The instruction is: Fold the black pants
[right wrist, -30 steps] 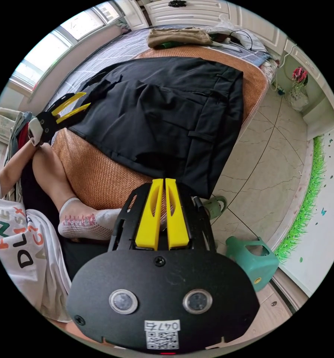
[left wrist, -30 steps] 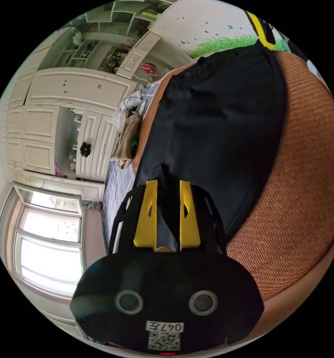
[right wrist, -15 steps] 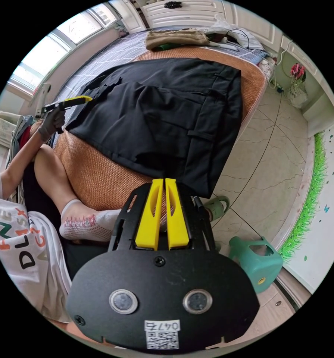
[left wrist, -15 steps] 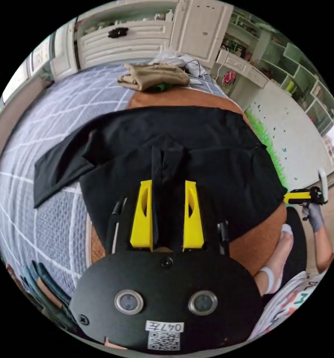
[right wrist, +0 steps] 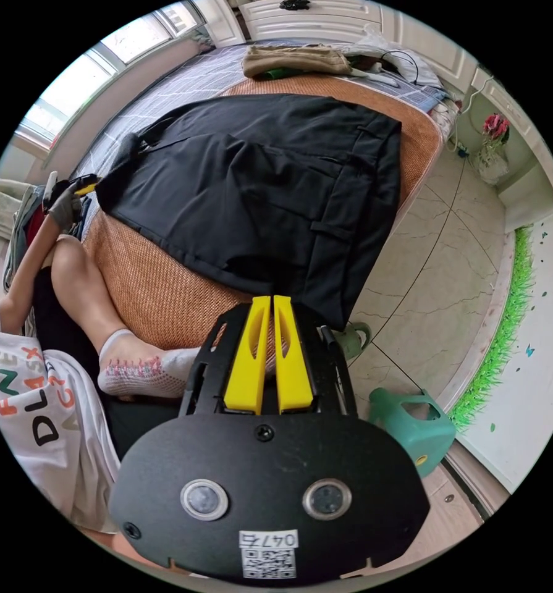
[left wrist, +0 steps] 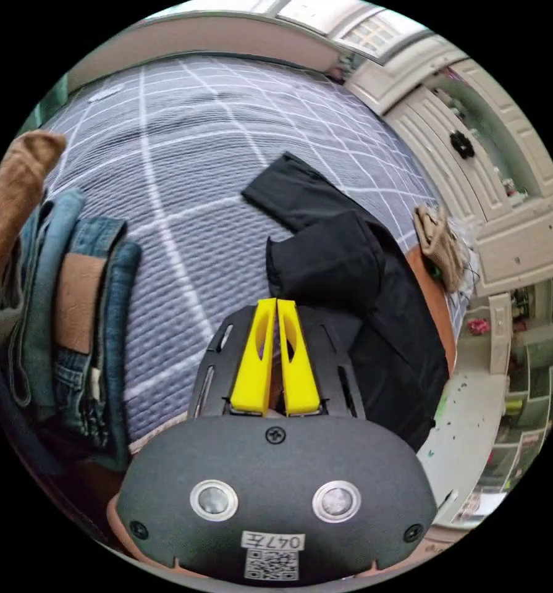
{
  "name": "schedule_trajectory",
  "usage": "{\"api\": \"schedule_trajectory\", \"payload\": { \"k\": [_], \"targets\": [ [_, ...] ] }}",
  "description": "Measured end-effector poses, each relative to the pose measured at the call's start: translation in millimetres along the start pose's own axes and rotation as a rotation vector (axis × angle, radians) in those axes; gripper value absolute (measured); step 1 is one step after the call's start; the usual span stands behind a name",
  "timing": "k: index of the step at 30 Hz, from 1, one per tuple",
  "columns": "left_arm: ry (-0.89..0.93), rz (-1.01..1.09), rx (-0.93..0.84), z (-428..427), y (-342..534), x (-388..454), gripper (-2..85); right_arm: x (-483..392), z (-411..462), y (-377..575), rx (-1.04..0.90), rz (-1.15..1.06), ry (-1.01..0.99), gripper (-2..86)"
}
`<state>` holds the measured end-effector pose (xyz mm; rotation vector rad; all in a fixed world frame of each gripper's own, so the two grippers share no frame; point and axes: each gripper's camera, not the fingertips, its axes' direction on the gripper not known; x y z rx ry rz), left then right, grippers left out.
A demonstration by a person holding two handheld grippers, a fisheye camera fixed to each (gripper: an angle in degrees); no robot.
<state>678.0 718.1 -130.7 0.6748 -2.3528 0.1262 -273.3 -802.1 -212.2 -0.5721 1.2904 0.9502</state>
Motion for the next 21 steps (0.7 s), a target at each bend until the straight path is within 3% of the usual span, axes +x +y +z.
{"api": "schedule_trajectory", "payload": {
  "k": [4,11,13,15,17,21],
  "targets": [
    [-0.042,-0.095,0.089,-21,20,-62,5.3,-2,10,-9,-0.047,0.011,0.000,-0.9],
    [-0.099,-0.050,0.282,-45,58,-91,0.5,-6,22,-26,-0.119,0.031,-0.020,-0.9],
    [-0.127,-0.068,0.260,-39,66,-104,2.8,-9,25,-31,-0.142,0.024,-0.010,-0.8],
    [-0.098,-0.175,0.144,-17,79,-136,11.2,-14,28,-38,-0.167,0.015,0.013,-0.3],
    [-0.019,-0.278,0.052,5,94,-167,12.7,-21,27,-43,-0.160,0.014,0.054,0.0],
    [0.038,-0.321,0.090,7,130,-183,8.5,-41,20,-56,-0.072,0.010,0.108,-0.1]
  ]
}}
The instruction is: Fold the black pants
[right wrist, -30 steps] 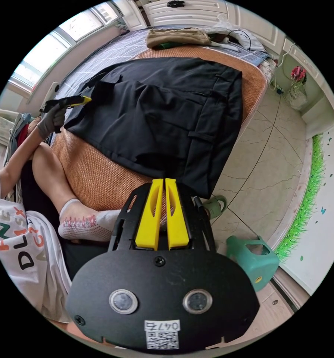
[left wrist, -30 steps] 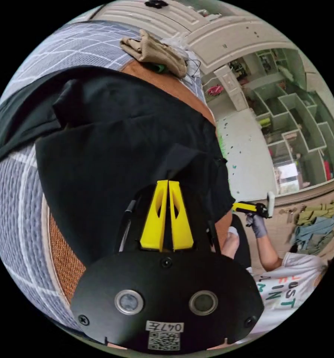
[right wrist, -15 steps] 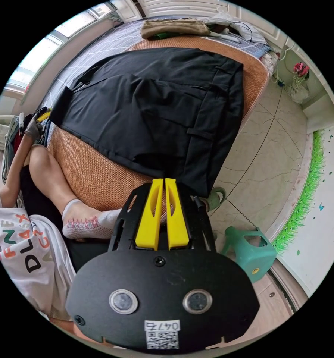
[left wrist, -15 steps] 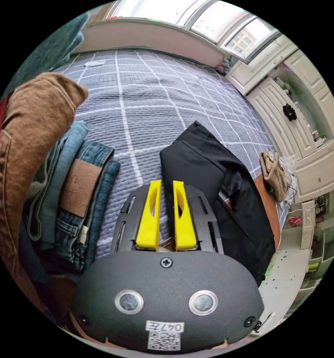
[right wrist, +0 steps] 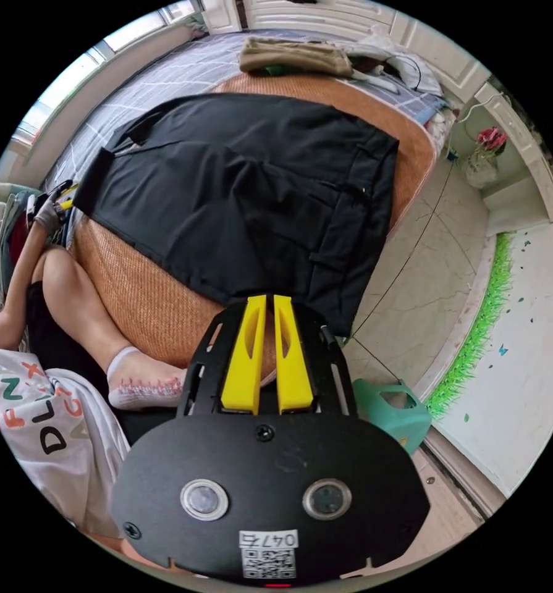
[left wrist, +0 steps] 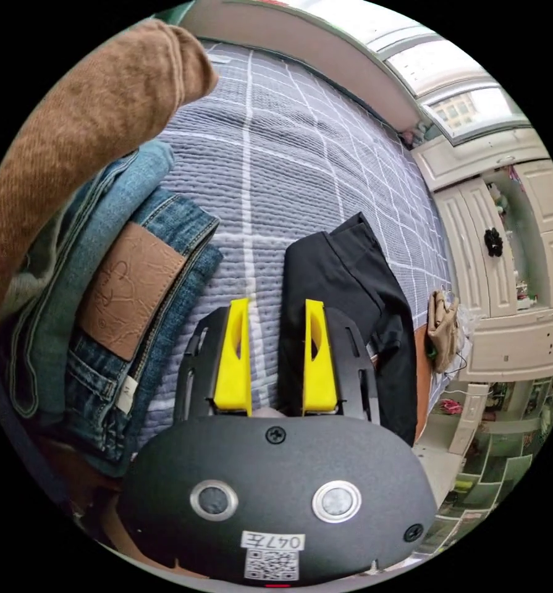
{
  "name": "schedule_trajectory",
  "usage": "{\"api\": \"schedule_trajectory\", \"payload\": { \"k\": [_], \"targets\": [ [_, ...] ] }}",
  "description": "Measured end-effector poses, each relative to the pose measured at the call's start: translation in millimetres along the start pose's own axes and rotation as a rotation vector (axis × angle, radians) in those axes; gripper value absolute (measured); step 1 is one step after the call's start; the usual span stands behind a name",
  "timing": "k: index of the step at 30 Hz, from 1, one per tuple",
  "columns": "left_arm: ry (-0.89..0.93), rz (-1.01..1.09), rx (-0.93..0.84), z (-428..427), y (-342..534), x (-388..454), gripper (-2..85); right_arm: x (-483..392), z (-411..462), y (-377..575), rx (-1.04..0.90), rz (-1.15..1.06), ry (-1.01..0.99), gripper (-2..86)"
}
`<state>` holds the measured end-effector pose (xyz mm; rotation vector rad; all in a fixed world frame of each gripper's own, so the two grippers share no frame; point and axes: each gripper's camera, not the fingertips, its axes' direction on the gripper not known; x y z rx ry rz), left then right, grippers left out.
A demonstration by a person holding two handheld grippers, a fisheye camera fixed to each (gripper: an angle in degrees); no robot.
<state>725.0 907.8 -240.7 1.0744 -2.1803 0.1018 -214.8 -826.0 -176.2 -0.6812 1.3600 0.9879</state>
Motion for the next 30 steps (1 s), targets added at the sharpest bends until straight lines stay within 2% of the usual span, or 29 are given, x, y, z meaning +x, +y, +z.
{"api": "schedule_trajectory", "payload": {
  "k": [2,3,6,8,10,12,13,15,18,19,22,25,28,30],
  "targets": [
    [-0.027,0.062,0.003,3,11,12,2.2,-12,-3,-8,0.031,-0.026,-0.006,-0.5],
    [0.068,0.105,-0.015,9,18,18,0.3,-20,-4,-14,0.049,-0.047,-0.018,-0.7],
    [0.102,0.127,-0.030,13,42,28,-0.7,-43,-7,-28,0.059,-0.110,0.013,-0.9],
    [0.088,0.144,0.045,-8,63,33,-0.8,-57,-8,-33,0.064,-0.148,0.055,-0.9],
    [-0.012,0.245,0.195,-48,88,56,-0.7,-69,-8,-35,0.074,-0.182,0.092,-0.9],
    [-0.208,0.485,0.363,-87,140,114,-0.3,-81,-5,-34,0.085,-0.216,0.123,-0.9],
    [-0.248,0.556,0.386,-89,156,129,0.1,-83,-4,-34,0.088,-0.222,0.128,-0.9],
    [-0.454,0.749,0.390,-70,215,180,3.9,-89,4,-33,0.095,-0.235,0.129,-0.9],
    [-0.667,0.797,0.361,-30,265,208,8.6,-90,16,-32,0.094,-0.243,0.101,-0.9],
    [-0.675,0.810,0.342,-24,272,210,9.1,-90,18,-31,0.094,-0.244,0.097,-0.8],
    [-0.603,0.794,0.260,-11,290,199,9.5,-88,26,-27,0.106,-0.245,0.086,-0.8],
    [-0.479,0.739,0.215,-16,301,175,6.3,-82,34,-22,0.121,-0.234,0.069,-0.8],
    [-0.268,0.639,0.163,-22,305,140,0.9,-75,38,-23,0.168,-0.232,0.011,-0.8],
    [-0.031,0.518,0.144,-23,295,96,-0.4,-77,34,-32,0.241,-0.279,-0.053,-0.4]
  ]
}}
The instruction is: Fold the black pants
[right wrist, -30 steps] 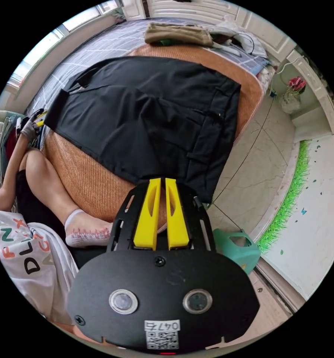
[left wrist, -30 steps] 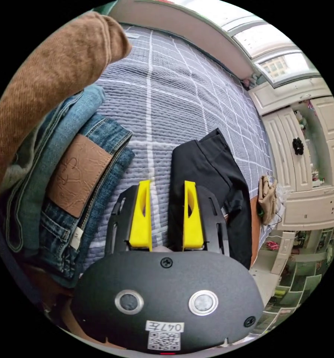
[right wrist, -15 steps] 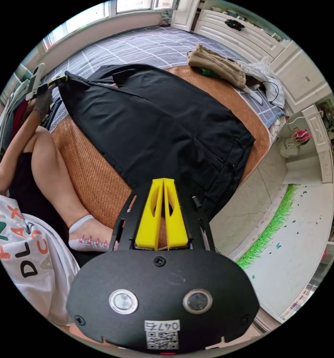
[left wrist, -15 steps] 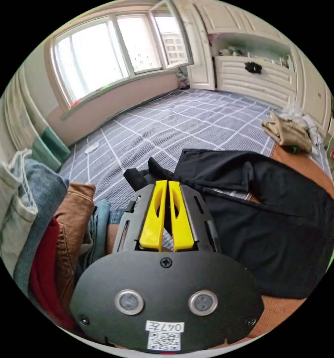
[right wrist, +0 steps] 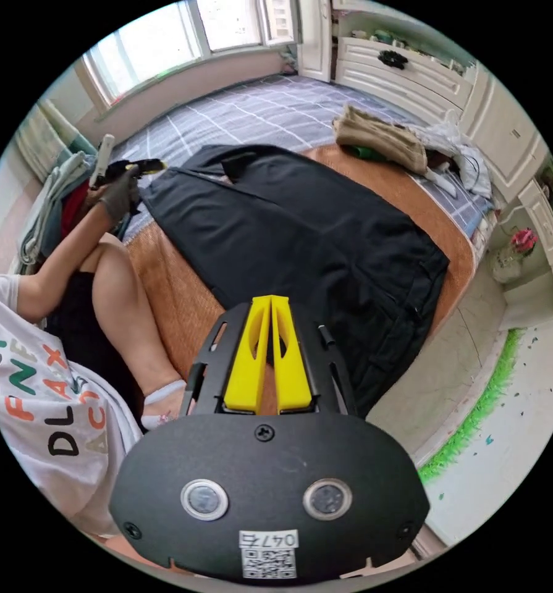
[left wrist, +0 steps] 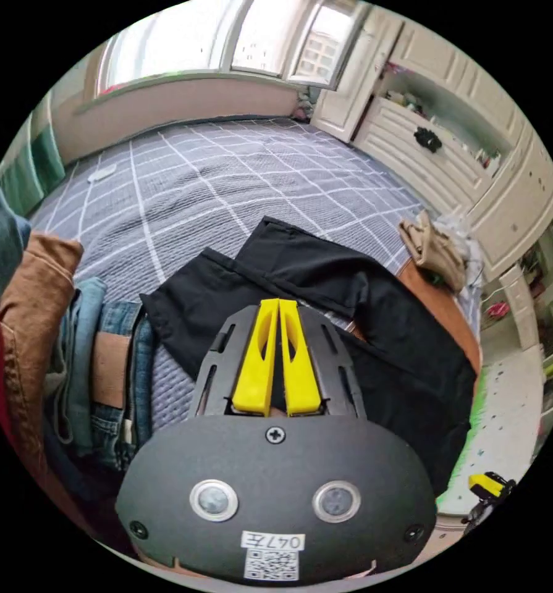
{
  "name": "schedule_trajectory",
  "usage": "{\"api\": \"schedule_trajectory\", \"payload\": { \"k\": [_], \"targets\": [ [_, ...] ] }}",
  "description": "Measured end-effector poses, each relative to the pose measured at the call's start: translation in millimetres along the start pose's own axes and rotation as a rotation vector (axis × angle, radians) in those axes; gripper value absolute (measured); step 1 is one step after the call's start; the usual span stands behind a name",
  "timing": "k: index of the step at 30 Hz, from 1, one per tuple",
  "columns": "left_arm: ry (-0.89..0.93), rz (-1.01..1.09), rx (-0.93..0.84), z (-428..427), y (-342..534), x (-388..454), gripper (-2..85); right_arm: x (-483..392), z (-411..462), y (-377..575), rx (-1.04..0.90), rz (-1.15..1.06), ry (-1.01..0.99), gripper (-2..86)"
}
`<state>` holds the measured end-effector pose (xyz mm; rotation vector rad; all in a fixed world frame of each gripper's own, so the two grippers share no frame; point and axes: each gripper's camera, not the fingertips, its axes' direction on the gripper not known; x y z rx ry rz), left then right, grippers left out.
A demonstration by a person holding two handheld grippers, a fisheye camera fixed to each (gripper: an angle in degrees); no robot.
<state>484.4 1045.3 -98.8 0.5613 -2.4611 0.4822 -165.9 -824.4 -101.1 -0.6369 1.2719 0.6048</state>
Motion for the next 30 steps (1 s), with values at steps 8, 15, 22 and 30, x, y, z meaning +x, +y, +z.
{"api": "schedule_trajectory", "payload": {
  "k": [8,15,22,30],
  "targets": [
    [0.099,-0.041,-0.011,46,63,-42,-1.0,-48,20,-145,0.135,-0.394,-0.096,0.7],
    [0.094,-0.127,-0.062,100,130,-92,-1.0,-127,113,-337,0.175,-0.742,-0.163,0.1],
    [0.250,-0.326,-0.065,139,201,-163,-1.0,-172,229,-460,-0.061,-0.862,-0.206,2.1],
    [0.410,-0.422,-0.086,180,288,-201,-1.0,-173,315,-518,-0.230,-0.857,-0.066,3.8]
  ]
}}
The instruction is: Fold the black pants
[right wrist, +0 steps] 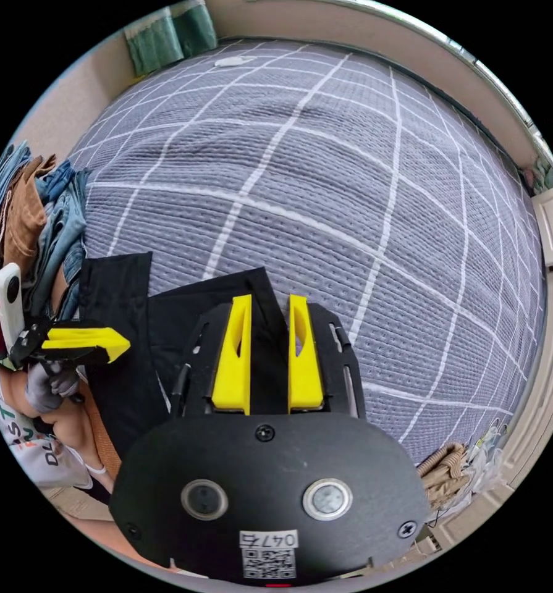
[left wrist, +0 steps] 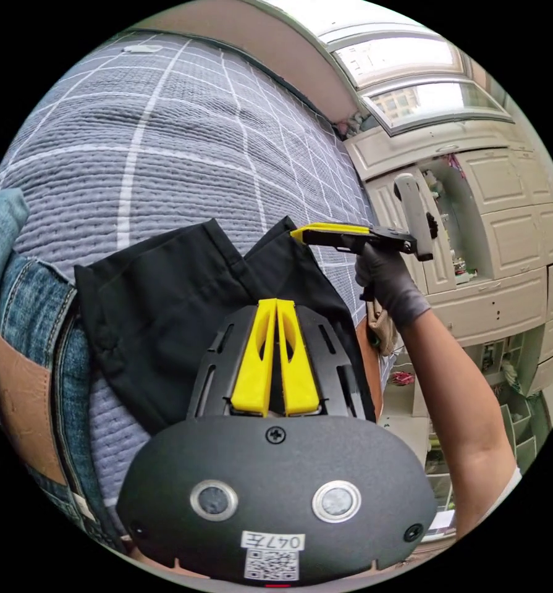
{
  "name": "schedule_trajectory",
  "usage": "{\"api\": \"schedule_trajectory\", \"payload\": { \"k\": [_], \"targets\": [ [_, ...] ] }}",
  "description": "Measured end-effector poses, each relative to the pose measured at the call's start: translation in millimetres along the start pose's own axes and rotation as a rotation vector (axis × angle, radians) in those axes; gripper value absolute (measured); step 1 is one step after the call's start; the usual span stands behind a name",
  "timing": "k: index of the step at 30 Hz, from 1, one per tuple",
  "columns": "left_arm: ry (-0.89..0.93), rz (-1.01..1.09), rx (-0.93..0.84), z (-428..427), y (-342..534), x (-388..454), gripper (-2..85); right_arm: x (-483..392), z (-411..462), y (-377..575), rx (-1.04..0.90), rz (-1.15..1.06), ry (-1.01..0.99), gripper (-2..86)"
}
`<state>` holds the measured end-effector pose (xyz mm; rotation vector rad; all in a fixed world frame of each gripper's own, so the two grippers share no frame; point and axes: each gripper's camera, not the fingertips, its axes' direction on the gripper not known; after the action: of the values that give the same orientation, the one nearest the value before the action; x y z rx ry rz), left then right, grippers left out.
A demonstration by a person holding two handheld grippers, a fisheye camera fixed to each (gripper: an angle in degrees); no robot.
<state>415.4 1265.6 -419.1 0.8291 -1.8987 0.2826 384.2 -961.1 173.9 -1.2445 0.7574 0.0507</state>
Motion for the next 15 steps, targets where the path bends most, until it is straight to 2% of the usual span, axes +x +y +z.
{"api": "schedule_trajectory", "payload": {
  "k": [3,8,10,12,15],
  "targets": [
    [0.035,-0.035,0.007,0,23,-26,-1.0,2,7,-1,-0.022,-0.022,-0.043,0.0],
    [0.058,-0.066,0.026,-4,58,-57,-1.0,-1,-5,10,0.044,-0.057,-0.011,-0.9],
    [0.055,-0.068,0.036,-7,70,-64,-1.0,8,-10,17,0.105,0.024,0.018,-0.8],
    [0.049,-0.069,0.050,-10,84,-73,-1.0,27,-14,30,0.205,0.220,0.079,-0.2],
    [0.048,-0.083,0.052,-9,97,-87,-1.0,48,2,44,0.250,0.399,-0.013,3.4]
  ]
}}
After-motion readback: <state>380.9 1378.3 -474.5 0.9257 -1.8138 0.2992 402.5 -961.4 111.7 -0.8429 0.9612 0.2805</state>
